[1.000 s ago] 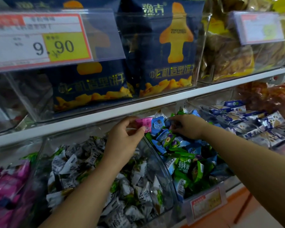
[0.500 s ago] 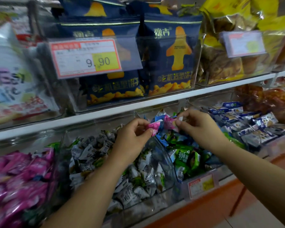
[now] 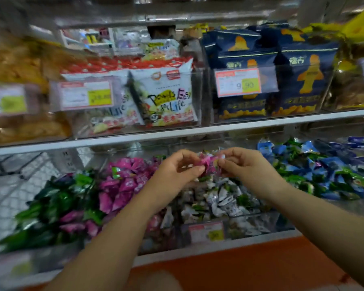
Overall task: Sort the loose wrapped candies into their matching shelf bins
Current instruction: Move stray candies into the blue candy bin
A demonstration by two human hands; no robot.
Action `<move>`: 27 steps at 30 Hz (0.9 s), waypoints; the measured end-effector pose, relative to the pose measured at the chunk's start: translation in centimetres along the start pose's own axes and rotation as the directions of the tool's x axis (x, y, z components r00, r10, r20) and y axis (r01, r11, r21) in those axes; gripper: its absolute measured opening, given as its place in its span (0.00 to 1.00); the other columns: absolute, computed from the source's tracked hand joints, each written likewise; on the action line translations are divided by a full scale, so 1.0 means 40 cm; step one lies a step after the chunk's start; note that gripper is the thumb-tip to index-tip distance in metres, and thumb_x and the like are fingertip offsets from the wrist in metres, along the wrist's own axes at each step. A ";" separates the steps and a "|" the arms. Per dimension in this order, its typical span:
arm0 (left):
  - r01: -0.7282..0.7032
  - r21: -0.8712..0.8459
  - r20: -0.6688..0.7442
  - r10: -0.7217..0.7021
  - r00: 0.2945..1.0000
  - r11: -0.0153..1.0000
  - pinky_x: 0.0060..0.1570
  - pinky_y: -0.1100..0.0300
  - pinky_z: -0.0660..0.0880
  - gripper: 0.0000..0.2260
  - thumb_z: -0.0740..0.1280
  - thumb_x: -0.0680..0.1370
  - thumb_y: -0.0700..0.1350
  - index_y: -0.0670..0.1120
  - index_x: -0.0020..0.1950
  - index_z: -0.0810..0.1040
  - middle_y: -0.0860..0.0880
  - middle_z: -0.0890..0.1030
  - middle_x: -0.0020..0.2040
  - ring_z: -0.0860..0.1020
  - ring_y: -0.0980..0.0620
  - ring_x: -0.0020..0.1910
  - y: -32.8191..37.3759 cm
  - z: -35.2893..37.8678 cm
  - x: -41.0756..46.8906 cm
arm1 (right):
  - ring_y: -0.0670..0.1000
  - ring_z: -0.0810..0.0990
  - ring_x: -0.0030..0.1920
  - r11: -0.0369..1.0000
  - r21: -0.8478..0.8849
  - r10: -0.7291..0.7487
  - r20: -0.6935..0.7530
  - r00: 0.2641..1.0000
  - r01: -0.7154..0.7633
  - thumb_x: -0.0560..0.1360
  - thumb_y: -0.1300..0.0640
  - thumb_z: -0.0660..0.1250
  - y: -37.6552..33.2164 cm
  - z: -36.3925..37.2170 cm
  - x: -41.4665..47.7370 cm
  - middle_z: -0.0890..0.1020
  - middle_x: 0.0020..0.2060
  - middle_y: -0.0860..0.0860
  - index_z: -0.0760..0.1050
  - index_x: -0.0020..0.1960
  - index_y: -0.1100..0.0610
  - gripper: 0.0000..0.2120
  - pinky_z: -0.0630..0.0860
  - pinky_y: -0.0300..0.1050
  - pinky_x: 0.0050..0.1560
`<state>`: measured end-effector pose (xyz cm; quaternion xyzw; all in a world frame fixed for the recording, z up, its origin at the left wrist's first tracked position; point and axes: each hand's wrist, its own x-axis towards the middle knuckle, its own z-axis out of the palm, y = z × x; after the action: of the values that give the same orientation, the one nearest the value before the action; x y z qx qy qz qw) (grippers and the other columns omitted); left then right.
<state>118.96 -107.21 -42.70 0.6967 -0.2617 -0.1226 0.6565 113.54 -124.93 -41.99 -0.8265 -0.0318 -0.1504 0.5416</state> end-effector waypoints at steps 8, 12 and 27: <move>-0.011 0.384 -0.292 0.133 0.947 0.923 0.46 0.67 0.75 0.06 0.71 0.74 0.44 0.55 0.46 0.77 0.55 0.80 0.47 0.78 0.56 0.46 -0.020 -0.209 -0.086 | 0.42 0.76 0.52 0.996 -0.091 -0.007 0.214 0.977 0.027 0.80 0.65 0.59 -0.057 0.221 0.077 0.78 0.57 0.49 0.70 0.69 0.61 0.17 0.71 0.21 0.45; 0.111 0.739 -0.428 0.335 0.839 0.665 0.46 0.77 0.66 0.09 0.71 0.75 0.43 0.53 0.51 0.75 0.52 0.70 0.56 0.72 0.60 0.43 -0.059 -0.293 -0.078 | 0.42 0.74 0.55 0.975 -0.211 -0.012 0.260 0.966 0.069 0.80 0.62 0.60 -0.041 0.237 0.090 0.78 0.61 0.49 0.71 0.68 0.55 0.17 0.69 0.22 0.49; 0.012 0.896 -0.082 0.139 0.987 0.443 0.65 0.46 0.67 0.16 0.58 0.80 0.55 0.55 0.66 0.72 0.54 0.71 0.66 0.73 0.51 0.60 0.002 -0.118 0.010 | 0.39 0.77 0.54 0.933 -0.347 -0.013 0.222 0.975 0.092 0.80 0.61 0.60 0.011 0.054 0.020 0.79 0.53 0.41 0.75 0.62 0.51 0.14 0.74 0.29 0.55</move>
<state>121.72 -103.39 -42.04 0.9342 -0.2653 0.1085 0.2123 114.87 -123.24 -42.96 -0.9208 -0.0848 -0.0777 0.3727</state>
